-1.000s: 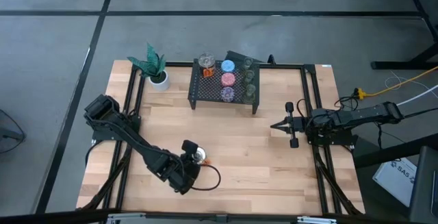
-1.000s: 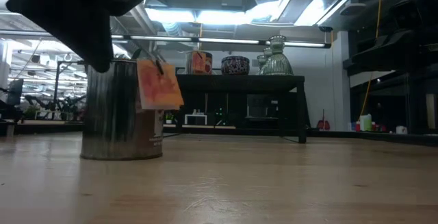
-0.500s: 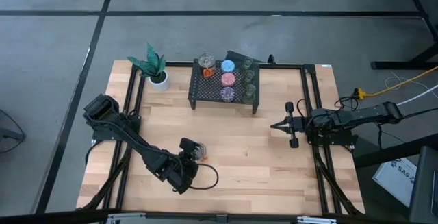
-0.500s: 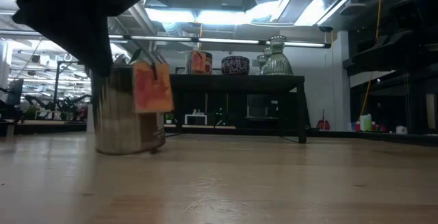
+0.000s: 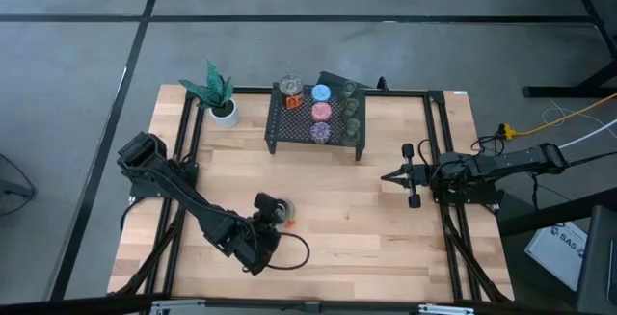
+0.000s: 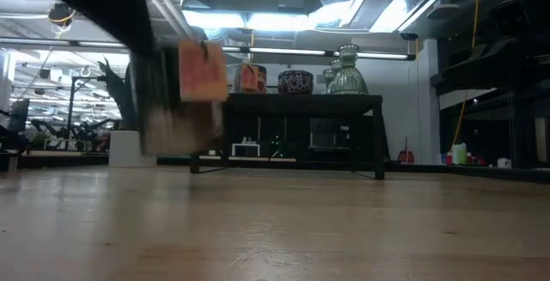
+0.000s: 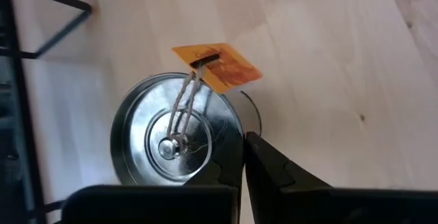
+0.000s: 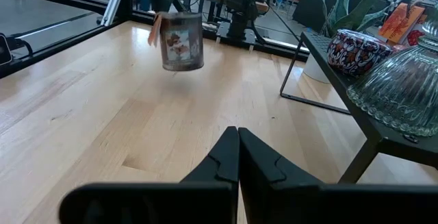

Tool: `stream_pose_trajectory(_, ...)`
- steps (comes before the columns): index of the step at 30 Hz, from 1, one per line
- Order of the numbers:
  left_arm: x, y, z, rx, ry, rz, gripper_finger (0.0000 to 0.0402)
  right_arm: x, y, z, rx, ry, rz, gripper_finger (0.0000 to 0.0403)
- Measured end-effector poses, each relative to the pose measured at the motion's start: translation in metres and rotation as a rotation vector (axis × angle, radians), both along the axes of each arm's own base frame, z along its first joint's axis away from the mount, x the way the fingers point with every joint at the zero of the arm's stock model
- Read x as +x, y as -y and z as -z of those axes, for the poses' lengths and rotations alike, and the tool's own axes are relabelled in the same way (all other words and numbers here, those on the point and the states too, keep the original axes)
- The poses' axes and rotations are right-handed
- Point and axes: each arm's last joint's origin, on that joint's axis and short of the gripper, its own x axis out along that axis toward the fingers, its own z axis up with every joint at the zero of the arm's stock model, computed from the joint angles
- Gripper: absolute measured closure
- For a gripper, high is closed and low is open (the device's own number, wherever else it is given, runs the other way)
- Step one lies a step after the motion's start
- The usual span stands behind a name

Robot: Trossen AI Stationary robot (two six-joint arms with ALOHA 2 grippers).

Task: Pick & Place candle stick holders
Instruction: Put the scented candle can on the shelf

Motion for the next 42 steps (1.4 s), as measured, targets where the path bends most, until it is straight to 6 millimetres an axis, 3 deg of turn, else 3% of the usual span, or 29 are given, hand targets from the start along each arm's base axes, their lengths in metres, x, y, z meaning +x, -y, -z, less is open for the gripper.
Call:
stream_pose_trajectory(16,-0.005,-0.023,-0.053,0.021,0.083,-0.048,0.04,0.0,0.0,0.0,0.0,0.0,0.0,0.04)
stream_pose_trajectory(22,-0.007,-0.046,-0.072,0.037,0.114,-0.071,0.04,0.0,0.0,0.0,0.0,0.0,0.0,0.04)
stream_pose_trajectory(29,-0.006,-0.086,-0.092,0.126,0.139,-0.118,0.04,0.0,0.0,0.0,0.0,0.0,0.0,0.04)
stream_pose_trajectory(42,0.001,-0.142,-0.108,0.216,0.125,-0.17,0.04,0.0,0.0,0.0,0.0,0.0,0.0,0.04)
